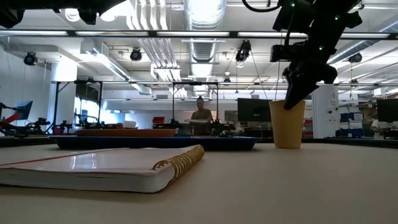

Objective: Pick and place plate/cup/fork/spoon on tray
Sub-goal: Put the yellow cup to the top of the light orange fork and light blue spoon on the blue tray

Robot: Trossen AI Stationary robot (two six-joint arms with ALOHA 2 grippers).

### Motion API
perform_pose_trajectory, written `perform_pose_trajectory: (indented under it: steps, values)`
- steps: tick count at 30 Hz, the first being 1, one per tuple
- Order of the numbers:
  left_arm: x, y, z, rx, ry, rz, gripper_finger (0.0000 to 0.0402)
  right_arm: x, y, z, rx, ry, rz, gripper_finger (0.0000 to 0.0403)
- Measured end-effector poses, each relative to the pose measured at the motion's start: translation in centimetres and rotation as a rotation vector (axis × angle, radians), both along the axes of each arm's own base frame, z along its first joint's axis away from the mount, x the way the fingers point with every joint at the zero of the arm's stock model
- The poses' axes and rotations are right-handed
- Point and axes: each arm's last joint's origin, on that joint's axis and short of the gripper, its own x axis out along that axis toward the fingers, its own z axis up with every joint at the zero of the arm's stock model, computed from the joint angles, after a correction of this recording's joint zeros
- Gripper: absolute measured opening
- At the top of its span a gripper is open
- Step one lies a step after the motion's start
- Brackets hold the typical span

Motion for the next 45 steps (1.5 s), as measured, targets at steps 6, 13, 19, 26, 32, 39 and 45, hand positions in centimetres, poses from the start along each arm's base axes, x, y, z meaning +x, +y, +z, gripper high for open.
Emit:
perform_pose_trajectory:
  steps: [6, 13, 19, 26, 32, 39, 45]
  values:
    - [0.0, 0.0, 0.0, 0.000, 0.000, 0.000, 0.0143, -0.1, 0.0, 1.4, -0.004, -0.024, 0.006, 0.0009]
    - [0.0, 0.0, 0.0, 0.000, 0.000, 0.000, 0.0143, 1.3, -0.5, 5.7, -0.035, -0.093, 0.025, 0.0009]
    - [0.0, 0.0, 0.0, 0.000, 0.000, 0.000, 0.0143, 3.1, -2.1, 9.6, -0.044, -0.113, 0.014, 0.0009]
    - [0.0, 0.0, 0.0, -0.015, -0.005, -0.005, 0.0143, 5.8, -4.3, 13.2, 0.019, -0.113, 0.019, 0.0009]
    - [0.0, 0.0, 0.0, -0.017, -0.005, -0.005, 0.0143, 8.4, -6.3, 14.8, -0.019, -0.136, 0.045, 0.0009]
    - [0.0, 0.0, -0.1, -0.019, 0.003, -0.006, 0.0143, 10.3, -7.9, 15.0, -0.022, -0.135, 0.056, 0.0009]
    - [0.0, 0.0, -0.1, -0.020, 0.002, -0.006, 0.0143, 11.6, -9.6, 13.7, -0.050, -0.126, 0.080, 0.0008]
